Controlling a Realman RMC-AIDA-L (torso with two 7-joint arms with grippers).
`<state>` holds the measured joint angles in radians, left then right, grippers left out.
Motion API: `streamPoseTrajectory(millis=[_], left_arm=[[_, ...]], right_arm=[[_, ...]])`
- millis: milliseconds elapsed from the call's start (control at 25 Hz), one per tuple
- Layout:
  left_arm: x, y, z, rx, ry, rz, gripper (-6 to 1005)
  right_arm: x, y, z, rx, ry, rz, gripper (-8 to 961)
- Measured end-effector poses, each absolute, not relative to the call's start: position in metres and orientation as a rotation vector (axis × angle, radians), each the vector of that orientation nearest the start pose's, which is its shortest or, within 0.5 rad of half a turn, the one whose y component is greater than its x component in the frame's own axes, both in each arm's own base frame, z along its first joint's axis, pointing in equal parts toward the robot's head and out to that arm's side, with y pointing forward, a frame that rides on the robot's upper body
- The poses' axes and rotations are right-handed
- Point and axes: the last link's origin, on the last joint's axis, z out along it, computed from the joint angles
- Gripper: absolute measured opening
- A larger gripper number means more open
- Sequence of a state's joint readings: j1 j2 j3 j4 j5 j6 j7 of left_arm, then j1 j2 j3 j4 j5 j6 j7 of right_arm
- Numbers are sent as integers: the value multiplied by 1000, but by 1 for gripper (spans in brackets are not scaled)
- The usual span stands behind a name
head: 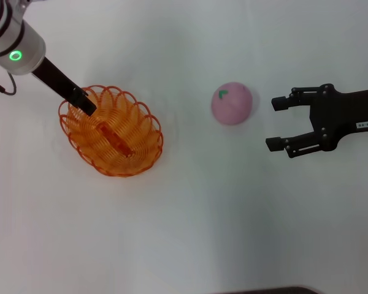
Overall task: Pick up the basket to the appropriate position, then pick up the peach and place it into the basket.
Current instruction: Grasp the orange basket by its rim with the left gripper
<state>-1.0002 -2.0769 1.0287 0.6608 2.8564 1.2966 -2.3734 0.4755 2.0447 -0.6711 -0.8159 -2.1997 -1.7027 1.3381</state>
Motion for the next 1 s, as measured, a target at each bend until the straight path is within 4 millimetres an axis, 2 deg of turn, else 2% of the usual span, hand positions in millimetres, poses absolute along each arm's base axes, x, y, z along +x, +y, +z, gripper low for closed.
streamPoseTrajectory(millis=[40, 120, 560, 800, 1000], left_arm=[[-199, 423, -27, -2541, -930, 635, 764], [-199, 422, -29, -2542, -922, 640, 520], [-197, 424, -27, -2534, -926, 630, 100], [-198, 424, -23, -2530, -965, 600, 97], [-196, 425, -2, -2525, -1091, 505, 94]], right_arm=[[287, 306, 29, -2877, 473, 416, 914], [287, 306, 28, -2876, 473, 416, 914], [288, 307, 32, -2854, 481, 429, 915], [289, 307, 32, -2851, 483, 428, 915], [287, 305, 32, -2861, 472, 438, 914]])
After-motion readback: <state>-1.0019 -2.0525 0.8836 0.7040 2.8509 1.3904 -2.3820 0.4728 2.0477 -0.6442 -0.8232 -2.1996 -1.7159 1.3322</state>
